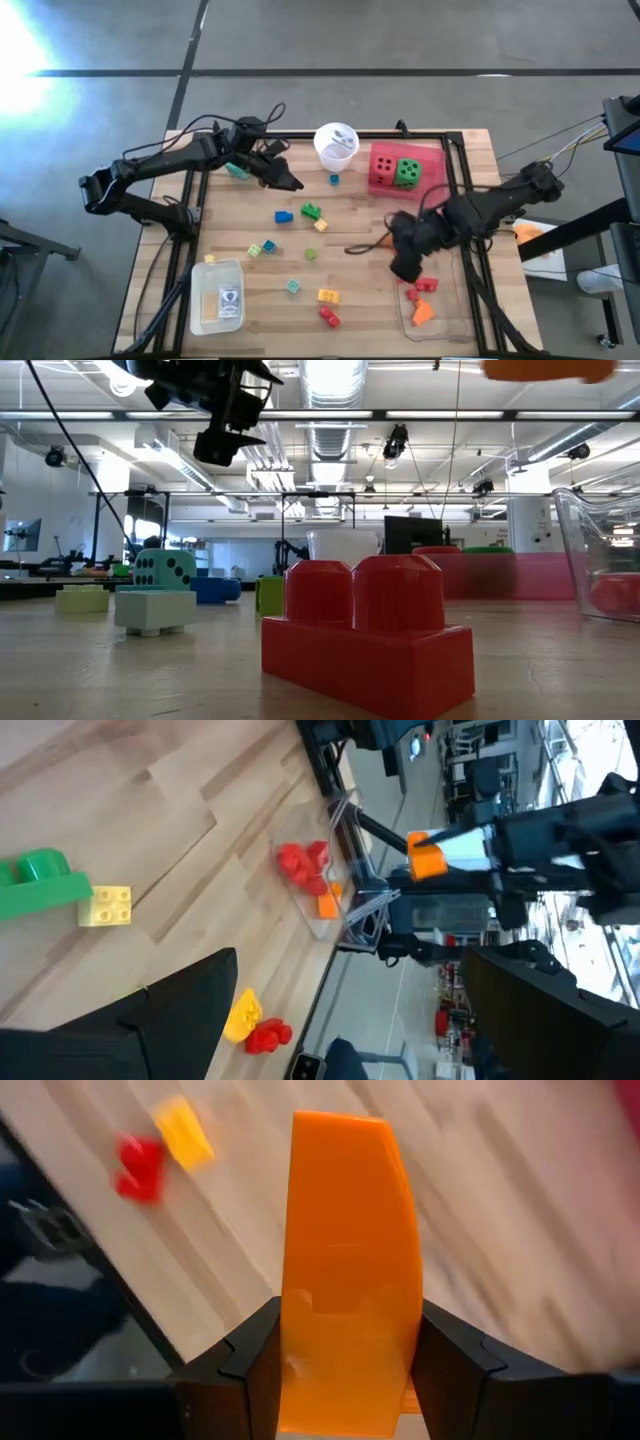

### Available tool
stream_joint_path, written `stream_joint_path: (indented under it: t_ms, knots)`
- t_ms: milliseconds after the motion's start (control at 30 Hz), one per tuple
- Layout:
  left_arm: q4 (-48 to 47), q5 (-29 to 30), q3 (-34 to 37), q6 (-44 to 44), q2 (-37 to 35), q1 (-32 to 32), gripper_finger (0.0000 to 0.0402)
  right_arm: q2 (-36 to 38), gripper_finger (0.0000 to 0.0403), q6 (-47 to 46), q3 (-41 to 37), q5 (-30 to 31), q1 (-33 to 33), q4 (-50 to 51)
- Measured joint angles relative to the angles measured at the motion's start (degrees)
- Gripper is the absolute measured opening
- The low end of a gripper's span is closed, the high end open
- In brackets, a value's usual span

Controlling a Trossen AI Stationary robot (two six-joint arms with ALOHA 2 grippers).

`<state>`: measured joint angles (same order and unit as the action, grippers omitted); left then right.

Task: Pick & Place Toys
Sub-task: Put the orange game piece into the transparent bin

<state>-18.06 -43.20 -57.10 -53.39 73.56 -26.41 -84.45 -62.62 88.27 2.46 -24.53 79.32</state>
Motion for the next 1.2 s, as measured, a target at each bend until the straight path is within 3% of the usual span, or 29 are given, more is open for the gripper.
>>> stream_joint_path:
  t_ms: [233, 367, 533, 767, 1200]
  knots:
    - [0.1, 0.0, 0.0, 1.0, 0.0, -0.6, 0.0384, 0.2, 0.0161, -18.2, -7.3, -4.6, -10.8, 1.1]
    - [0.1, 0.0, 0.0, 1.1, 0.0, -1.3, 0.0384, 0.2, 0.0161, -22.6, -13.0, -4.5, -16.2, 0.0]
    - [0.2, -0.1, 0.0, 1.1, 0.0, -2.0, 0.0384, -0.4, 0.0161, -13.8, -19.6, 0.4, -18.9, -3.3]
    - [0.2, -0.1, 0.0, 1.4, 0.0, -2.1, 0.0384, -2.1, 0.0161, 2.6, -27.6, 2.2, -17.7, -5.9]
    - [0.2, -0.2, 0.0, 2.2, 0.0, -2.1, 0.0384, -2.4, 0.0161, 8.7, -33.4, 2.1, -15.4, -12.6]
